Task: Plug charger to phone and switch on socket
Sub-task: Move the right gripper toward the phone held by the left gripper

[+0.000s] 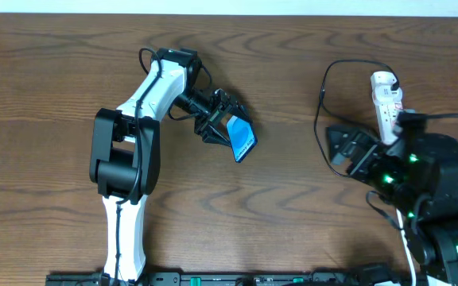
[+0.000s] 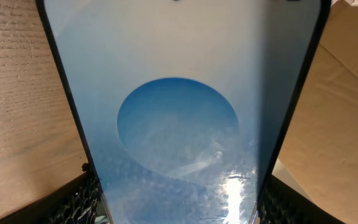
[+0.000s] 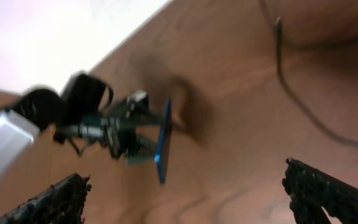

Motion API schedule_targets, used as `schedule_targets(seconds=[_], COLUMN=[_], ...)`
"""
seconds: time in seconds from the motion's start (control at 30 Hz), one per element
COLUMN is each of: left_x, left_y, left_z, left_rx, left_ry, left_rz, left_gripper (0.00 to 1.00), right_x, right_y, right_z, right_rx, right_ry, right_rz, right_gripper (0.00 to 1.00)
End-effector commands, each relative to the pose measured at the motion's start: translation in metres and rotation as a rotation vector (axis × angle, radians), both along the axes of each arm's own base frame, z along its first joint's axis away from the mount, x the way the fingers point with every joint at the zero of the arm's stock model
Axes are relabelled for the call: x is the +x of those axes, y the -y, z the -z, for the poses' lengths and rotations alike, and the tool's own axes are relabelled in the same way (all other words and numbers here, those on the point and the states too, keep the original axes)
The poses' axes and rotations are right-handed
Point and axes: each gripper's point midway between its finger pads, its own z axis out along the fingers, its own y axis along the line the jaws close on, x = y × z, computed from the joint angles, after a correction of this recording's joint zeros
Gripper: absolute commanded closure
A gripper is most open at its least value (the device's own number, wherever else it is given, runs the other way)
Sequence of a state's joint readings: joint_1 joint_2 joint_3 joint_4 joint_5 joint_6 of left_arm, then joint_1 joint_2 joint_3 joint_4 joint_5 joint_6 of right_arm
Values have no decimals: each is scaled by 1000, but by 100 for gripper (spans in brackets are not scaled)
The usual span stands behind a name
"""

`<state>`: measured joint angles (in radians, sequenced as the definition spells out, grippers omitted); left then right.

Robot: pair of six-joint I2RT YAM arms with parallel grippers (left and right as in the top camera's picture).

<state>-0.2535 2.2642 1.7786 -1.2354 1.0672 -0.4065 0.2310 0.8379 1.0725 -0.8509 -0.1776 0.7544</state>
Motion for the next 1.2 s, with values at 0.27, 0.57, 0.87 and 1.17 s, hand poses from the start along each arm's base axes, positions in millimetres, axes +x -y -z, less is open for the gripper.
schedule_targets(seconds=[0.27,0.57,0.87,1.17], left_x=[-2,-2,-2,-2], left_y=[2,2,2,2], left_z=[-19,-19,-19,-19], left_rx=[-30,-30,-30,-30], left_ry=[30,30,30,29], left_rz=[0,0,0,0], left_gripper=[36,36,36,36], right_x=[-6,18,19,27], right_y=[-82,-100,-113,-137], right_z=[22,42,78,114], right_rx=[49,16,-186,-323], right_ry=[-129,-151,-157,-145], right_rz=[-154,-155,-39,-4], right_gripper=[1,14,17,16])
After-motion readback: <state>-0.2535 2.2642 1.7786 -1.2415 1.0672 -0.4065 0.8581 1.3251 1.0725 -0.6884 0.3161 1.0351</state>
